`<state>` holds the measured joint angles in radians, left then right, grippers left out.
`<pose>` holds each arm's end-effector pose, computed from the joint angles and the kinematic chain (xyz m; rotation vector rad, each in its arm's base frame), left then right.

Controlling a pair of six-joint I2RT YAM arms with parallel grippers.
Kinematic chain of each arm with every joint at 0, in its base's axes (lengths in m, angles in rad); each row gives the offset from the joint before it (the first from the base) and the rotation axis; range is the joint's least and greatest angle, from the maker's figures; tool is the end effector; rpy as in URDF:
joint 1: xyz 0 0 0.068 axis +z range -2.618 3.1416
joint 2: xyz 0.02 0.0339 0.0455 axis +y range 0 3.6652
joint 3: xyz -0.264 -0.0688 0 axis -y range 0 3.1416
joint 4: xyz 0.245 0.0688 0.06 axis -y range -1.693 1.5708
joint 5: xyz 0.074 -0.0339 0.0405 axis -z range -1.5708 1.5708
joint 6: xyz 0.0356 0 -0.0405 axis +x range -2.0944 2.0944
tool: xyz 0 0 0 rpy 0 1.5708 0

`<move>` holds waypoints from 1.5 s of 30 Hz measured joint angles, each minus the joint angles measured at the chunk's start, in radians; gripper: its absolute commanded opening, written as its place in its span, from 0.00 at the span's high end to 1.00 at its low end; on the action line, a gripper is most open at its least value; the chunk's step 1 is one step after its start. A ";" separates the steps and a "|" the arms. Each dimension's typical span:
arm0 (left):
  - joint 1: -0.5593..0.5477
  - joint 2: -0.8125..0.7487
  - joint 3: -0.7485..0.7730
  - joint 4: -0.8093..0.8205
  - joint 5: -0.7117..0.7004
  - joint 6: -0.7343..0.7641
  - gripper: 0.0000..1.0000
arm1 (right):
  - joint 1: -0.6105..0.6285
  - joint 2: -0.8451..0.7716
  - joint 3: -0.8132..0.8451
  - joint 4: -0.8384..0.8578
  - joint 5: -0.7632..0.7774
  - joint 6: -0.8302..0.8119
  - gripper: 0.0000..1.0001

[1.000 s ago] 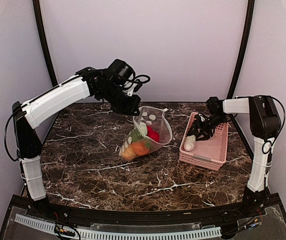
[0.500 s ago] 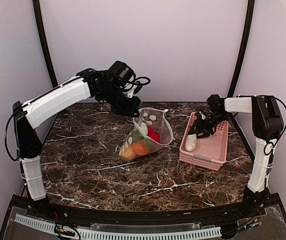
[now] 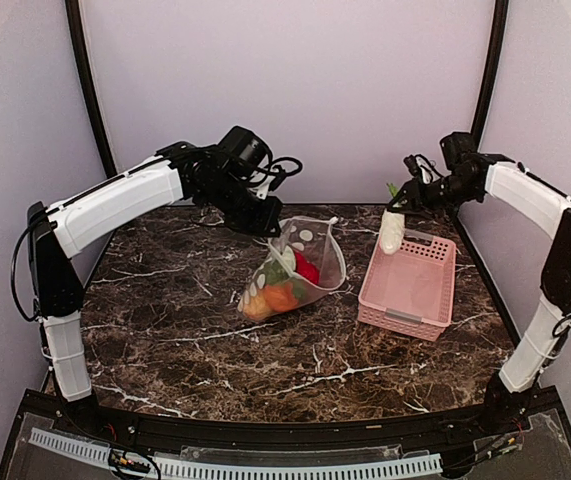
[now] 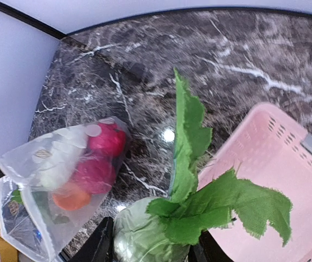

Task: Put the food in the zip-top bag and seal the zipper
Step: Pick up the fake vegetable from the bin, then place the fake vegetable in the zipper food storage bag.

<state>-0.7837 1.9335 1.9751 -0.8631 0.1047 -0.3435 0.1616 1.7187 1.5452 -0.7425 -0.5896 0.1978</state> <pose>0.3023 -0.3065 0.3504 0.5933 2.4170 -0.6329 0.3656 0.0797 0.3093 -0.2093 2.4665 0.8851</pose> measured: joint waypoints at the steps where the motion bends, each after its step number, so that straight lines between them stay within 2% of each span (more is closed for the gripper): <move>1: 0.000 0.000 -0.002 0.003 0.002 0.000 0.99 | 0.014 -0.013 0.015 0.004 0.002 -0.005 0.79; 8: 0.000 -0.002 -0.013 0.059 0.009 -0.001 0.99 | 0.218 -0.064 0.114 0.055 0.010 -0.023 0.79; 15: 0.000 -0.004 -0.030 0.088 0.009 -0.008 0.99 | 0.360 -0.064 0.119 0.143 0.038 -0.025 0.79; 27: 0.014 -0.016 -0.069 0.145 0.012 -0.073 0.99 | 0.451 -0.050 0.088 0.241 0.136 0.003 0.75; 39: 0.029 -0.044 -0.140 0.218 0.011 -0.132 0.99 | 0.566 -0.050 0.050 0.208 0.319 0.108 0.70; 45: 0.029 -0.056 -0.165 0.242 0.012 -0.150 0.99 | 0.622 -0.049 0.044 0.157 0.395 0.226 0.64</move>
<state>-0.7544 1.8771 1.8099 -0.6209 0.1165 -0.4938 0.7837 1.6699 1.5894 -0.5858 -0.1944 0.4240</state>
